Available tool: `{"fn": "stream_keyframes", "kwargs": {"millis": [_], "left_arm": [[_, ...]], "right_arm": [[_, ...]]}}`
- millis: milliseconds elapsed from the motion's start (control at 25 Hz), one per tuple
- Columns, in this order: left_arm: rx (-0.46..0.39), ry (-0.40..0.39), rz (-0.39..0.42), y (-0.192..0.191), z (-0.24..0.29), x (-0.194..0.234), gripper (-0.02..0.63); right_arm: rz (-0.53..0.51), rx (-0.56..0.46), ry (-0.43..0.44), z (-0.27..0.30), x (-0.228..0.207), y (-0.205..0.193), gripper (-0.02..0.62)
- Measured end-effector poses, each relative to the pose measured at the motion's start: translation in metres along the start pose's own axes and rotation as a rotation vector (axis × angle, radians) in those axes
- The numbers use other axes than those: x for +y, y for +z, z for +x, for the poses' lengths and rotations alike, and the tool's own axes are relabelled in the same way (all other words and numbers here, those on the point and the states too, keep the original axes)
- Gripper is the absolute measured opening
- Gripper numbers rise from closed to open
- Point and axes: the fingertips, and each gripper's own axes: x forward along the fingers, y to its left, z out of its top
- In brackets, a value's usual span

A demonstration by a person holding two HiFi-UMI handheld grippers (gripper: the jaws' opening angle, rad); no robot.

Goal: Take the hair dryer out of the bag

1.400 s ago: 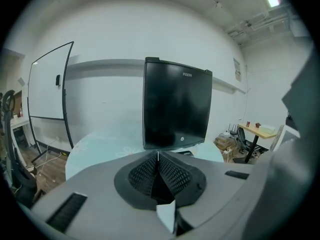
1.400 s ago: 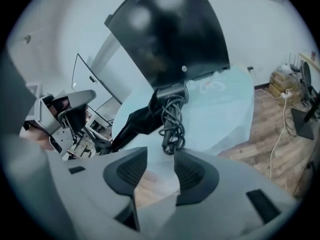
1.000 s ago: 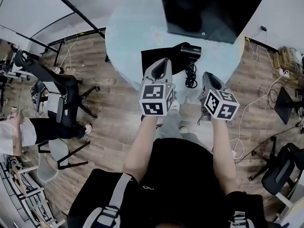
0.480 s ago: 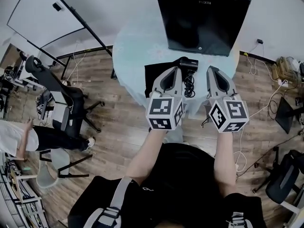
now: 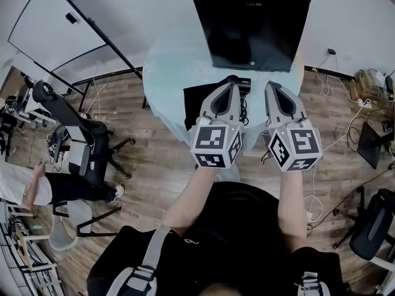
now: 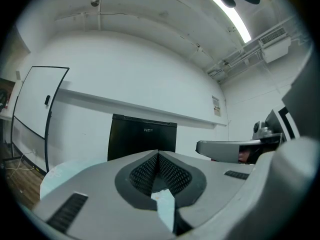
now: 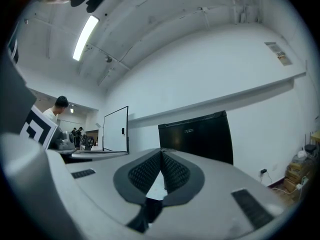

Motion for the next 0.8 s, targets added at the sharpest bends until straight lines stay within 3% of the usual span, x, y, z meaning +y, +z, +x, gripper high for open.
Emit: {"fn": "stream_keyframes", "kwargs": {"millis": [600, 800], "left_arm": [[0.0, 0.012, 0.015, -0.001, 0.004, 0.01, 0.002], [-0.005, 0.016, 0.013, 0.002, 0.01, 0.014, 0.002]], "right_arm": [[-0.013, 0.01, 0.044, 0.01, 0.01, -0.007, 0.0], [-0.008, -0.009, 0.02, 0.015, 0.0, -0.001, 0.0]]}}
